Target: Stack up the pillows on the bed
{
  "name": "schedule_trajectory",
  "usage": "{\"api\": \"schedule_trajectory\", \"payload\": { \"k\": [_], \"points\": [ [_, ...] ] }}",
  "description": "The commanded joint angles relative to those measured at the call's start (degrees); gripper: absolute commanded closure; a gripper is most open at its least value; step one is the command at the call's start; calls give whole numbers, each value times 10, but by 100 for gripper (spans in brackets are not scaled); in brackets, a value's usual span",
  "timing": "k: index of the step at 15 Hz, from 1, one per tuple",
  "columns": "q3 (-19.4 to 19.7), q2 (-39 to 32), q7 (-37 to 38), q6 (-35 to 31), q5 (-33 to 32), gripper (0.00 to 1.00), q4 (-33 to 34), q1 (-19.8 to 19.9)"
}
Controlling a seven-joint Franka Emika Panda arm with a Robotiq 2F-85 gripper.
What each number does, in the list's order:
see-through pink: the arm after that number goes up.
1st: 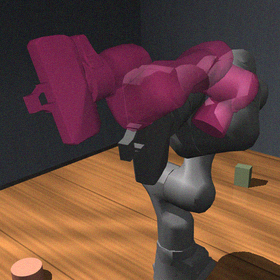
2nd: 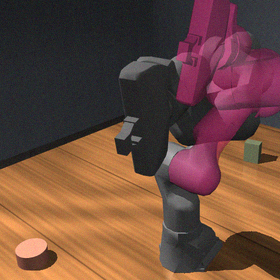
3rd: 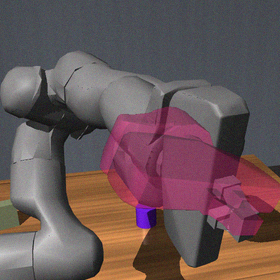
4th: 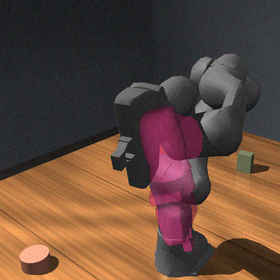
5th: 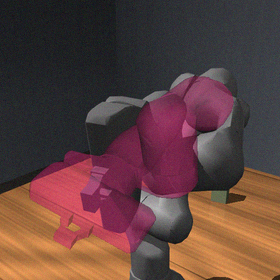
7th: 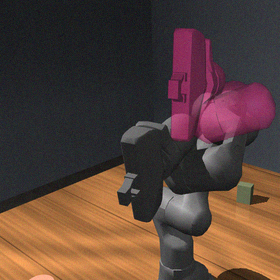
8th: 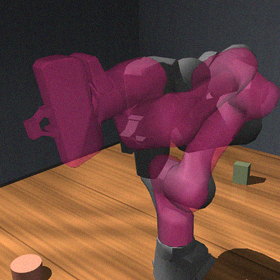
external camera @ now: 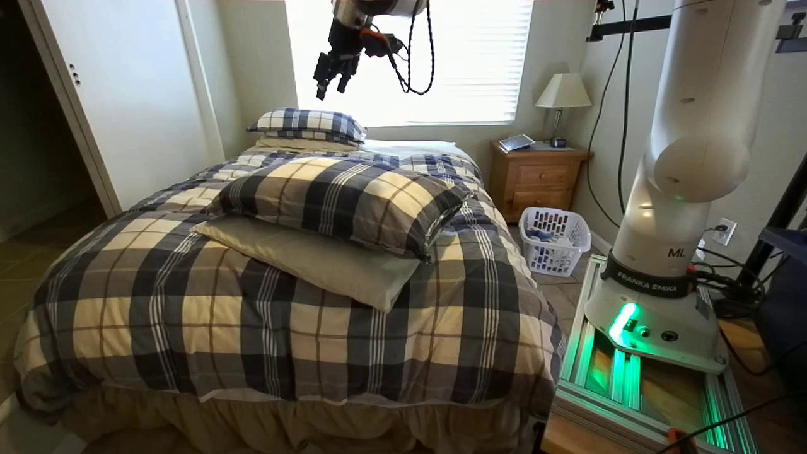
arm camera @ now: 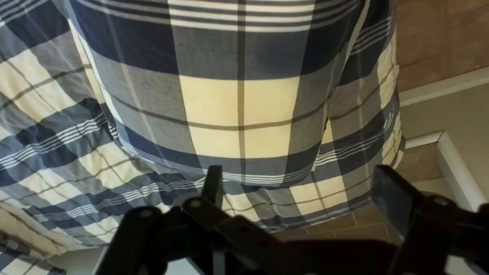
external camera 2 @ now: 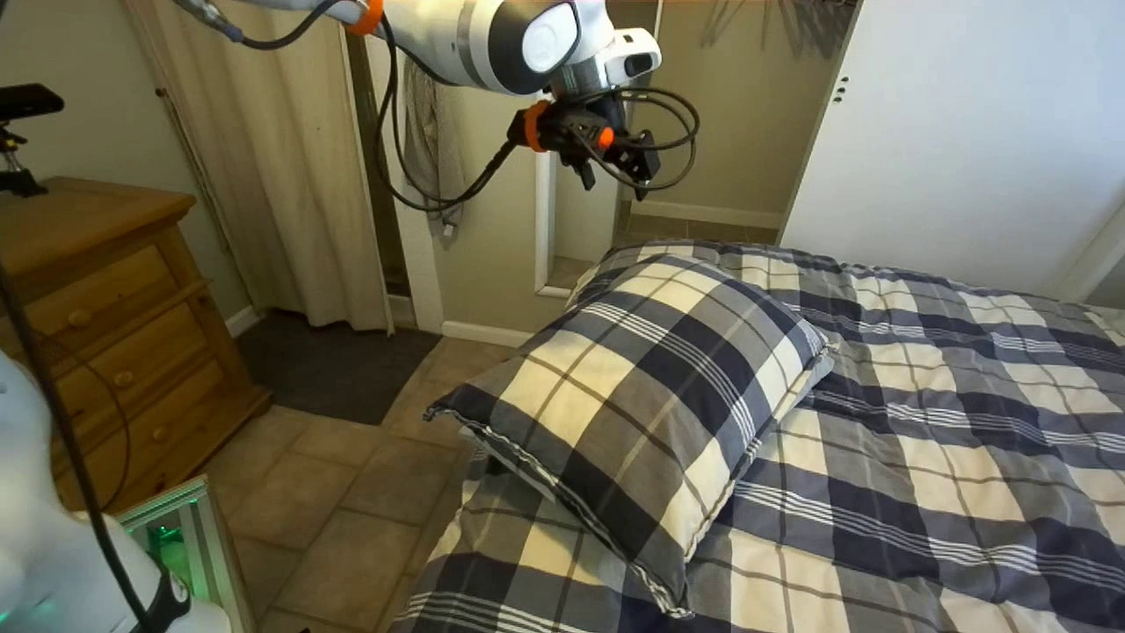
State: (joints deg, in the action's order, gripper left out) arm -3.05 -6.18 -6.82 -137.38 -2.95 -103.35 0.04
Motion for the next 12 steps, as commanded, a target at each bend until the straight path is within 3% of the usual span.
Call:
{"api": "schedule_trajectory", "payload": {
  "k": [1, 12],
  "points": [
    [10, 28, -26, 46, 47, 0, -22, 8],
    [24, 8, -10, 54, 28, 0, -3, 6]
  ]
}}
